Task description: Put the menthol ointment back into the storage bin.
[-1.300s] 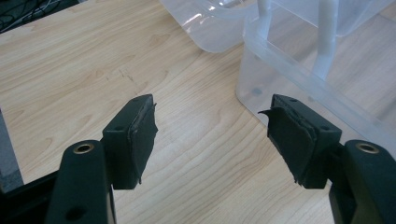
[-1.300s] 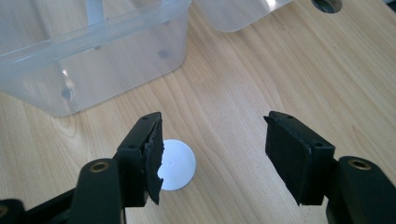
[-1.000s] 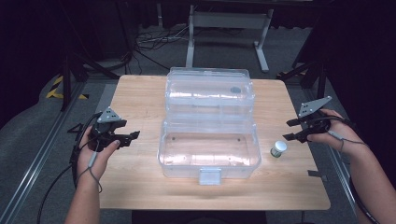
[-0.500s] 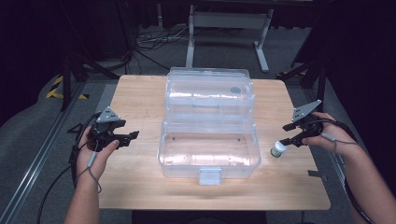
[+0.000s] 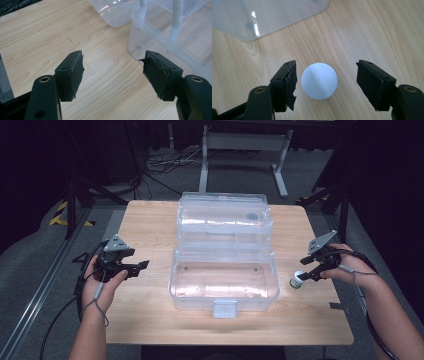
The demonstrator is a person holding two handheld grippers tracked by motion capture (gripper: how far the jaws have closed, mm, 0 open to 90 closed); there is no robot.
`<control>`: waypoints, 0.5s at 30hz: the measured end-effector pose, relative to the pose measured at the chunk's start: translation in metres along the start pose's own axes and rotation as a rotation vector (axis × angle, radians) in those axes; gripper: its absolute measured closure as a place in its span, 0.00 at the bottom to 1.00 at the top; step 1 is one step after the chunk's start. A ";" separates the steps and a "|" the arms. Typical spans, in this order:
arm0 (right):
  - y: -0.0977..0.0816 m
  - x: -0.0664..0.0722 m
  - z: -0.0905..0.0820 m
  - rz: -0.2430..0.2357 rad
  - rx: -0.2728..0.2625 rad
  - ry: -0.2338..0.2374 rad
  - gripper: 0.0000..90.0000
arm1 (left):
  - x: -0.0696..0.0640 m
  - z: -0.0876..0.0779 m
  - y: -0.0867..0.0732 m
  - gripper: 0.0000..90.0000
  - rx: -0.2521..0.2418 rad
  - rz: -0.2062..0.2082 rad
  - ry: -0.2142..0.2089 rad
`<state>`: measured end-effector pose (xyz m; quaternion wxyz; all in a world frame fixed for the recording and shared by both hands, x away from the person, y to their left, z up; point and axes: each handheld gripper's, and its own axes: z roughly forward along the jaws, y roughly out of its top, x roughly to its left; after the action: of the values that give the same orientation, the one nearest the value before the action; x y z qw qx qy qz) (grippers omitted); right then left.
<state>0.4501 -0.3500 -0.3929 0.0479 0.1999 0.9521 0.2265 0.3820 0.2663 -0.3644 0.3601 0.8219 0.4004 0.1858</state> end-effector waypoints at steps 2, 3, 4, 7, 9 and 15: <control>-0.001 0.001 0.002 0.004 0.014 0.004 0.37 | 0.000 0.000 0.000 0.37 0.001 -0.001 -0.001; -0.001 0.001 0.002 -0.007 0.019 0.006 0.37 | 0.000 0.000 0.000 0.37 0.001 -0.001 -0.001; -0.001 0.001 0.003 -0.005 0.027 0.009 0.37 | 0.000 0.000 0.000 0.37 0.000 0.001 -0.001; -0.001 0.002 0.004 -0.008 0.022 0.011 0.37 | 0.000 0.000 0.000 0.37 -0.001 0.001 0.000; -0.001 0.002 0.005 -0.015 0.027 0.010 0.37 | -0.001 0.000 0.000 0.37 0.002 0.005 0.001; -0.003 0.004 0.011 -0.028 0.029 0.022 0.38 | -0.001 0.001 0.000 0.37 -0.001 0.008 -0.001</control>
<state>0.4477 -0.3464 -0.4037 0.0378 0.1847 0.9585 0.2139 0.3823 0.2649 -0.3648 0.3598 0.8233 0.3972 0.1870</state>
